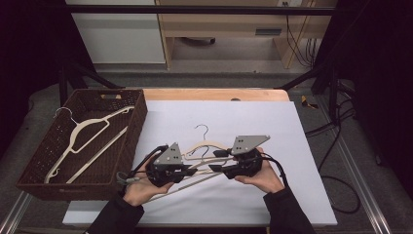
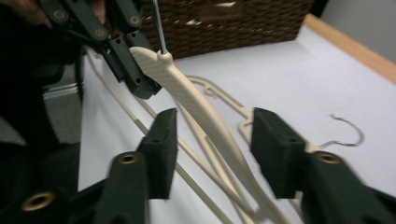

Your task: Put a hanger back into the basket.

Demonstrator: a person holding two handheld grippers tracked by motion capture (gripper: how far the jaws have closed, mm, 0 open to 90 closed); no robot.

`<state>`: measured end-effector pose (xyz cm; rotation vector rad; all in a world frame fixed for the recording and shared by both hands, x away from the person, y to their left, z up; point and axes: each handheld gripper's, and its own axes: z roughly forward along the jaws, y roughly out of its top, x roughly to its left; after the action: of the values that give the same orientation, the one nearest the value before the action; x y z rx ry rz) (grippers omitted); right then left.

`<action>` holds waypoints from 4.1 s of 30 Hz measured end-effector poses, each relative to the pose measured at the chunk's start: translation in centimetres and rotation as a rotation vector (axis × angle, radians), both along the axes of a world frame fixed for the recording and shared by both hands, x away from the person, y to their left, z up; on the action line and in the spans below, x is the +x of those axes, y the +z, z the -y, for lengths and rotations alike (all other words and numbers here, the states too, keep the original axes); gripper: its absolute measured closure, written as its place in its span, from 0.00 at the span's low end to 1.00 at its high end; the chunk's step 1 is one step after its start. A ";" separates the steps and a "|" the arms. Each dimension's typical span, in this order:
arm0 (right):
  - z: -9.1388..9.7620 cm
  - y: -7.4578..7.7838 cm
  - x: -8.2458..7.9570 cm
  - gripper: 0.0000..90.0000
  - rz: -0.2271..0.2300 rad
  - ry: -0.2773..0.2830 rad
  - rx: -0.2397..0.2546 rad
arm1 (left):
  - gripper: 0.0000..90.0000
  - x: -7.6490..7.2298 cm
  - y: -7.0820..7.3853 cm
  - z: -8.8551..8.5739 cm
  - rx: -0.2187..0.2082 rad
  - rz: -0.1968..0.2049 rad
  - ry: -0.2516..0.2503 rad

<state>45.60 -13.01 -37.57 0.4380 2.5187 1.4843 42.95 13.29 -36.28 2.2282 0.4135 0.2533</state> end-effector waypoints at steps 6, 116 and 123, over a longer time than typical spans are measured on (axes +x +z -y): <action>2.5 0.3 -0.7 0.29 0.034 -0.163 0.098 | 0.96 0.2 0.7 -0.7 -0.040 0.005 0.095; 9.6 -1.7 -2.4 0.05 0.008 -0.531 0.162 | 0.92 8.3 -1.5 -30.1 -0.047 -0.178 0.739; 9.5 -1.7 -2.3 0.05 0.006 -0.529 0.162 | 0.72 7.2 -0.5 -31.2 -0.066 -0.125 0.858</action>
<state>43.27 -22.51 -39.29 1.0267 2.0499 1.4595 50.18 44.45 -36.79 1.8855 1.4133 0.5319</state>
